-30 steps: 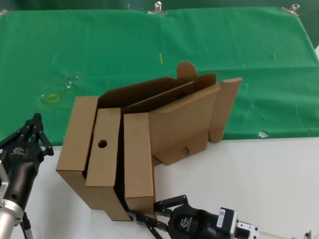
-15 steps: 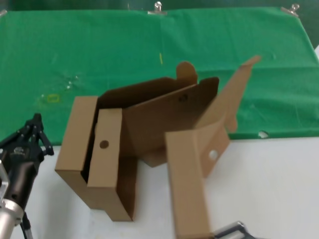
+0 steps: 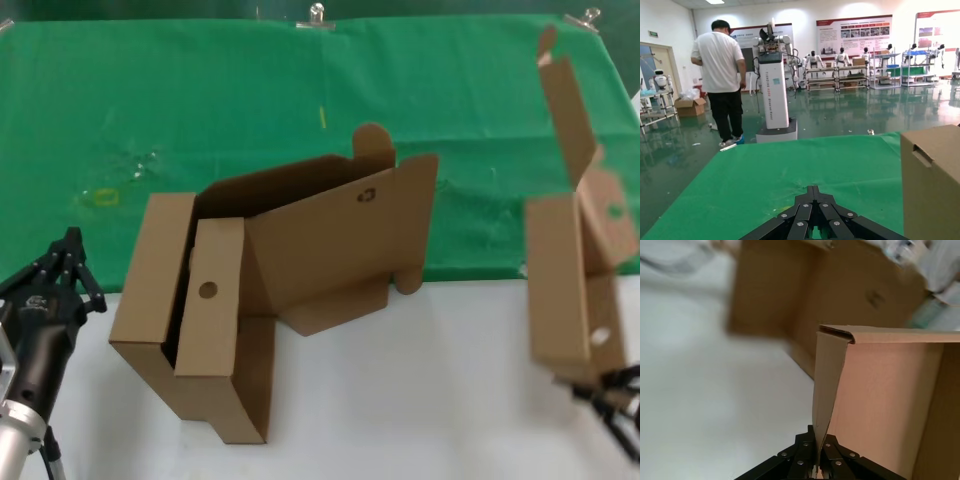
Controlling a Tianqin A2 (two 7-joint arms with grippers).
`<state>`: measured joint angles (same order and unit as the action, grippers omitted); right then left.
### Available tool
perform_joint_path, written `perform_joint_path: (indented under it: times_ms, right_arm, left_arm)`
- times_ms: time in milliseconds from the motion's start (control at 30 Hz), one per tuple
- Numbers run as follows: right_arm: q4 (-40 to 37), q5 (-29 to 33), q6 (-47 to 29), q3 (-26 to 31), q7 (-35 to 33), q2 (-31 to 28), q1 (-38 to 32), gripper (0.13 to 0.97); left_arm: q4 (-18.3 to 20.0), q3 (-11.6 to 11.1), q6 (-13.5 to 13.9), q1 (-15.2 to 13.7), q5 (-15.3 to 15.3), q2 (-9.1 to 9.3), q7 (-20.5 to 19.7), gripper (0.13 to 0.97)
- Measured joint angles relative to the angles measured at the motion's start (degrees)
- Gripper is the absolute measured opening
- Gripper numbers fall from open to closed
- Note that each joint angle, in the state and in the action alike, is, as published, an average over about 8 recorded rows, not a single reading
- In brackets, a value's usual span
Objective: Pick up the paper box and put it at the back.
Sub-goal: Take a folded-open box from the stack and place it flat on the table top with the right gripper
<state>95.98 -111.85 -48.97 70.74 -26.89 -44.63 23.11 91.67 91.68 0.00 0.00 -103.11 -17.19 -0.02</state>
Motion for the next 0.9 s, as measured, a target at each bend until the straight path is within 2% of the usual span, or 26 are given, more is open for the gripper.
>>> perform_joint_path:
  times_ms: [133, 333, 600, 900]
  right_arm:
    - [-3.4, 6.4, 7.9, 3.4, 1.6, -0.7, -6.6, 0.149]
    - [-10.1, 16.9, 15.3, 13.1, 3.9, 0.1, -19.4, 0.149]
    - [-20.5, 29.6, 18.4, 25.0, 7.6, 3.8, -34.3, 0.149]
    - [-28.6, 36.5, 19.5, 32.2, 10.3, 7.1, -43.8, 0.162]
  left_arm:
    - [0.0, 0.0, 0.0, 0.0, 0.0, 0.00, 0.0, 0.142]
    - [0.0, 0.0, 0.0, 0.0, 0.0, 0.00, 0.0, 0.142]
    - [0.0, 0.0, 0.0, 0.0, 0.0, 0.00, 0.0, 0.142]
    - [0.0, 0.0, 0.0, 0.0, 0.0, 0.00, 0.0, 0.142]
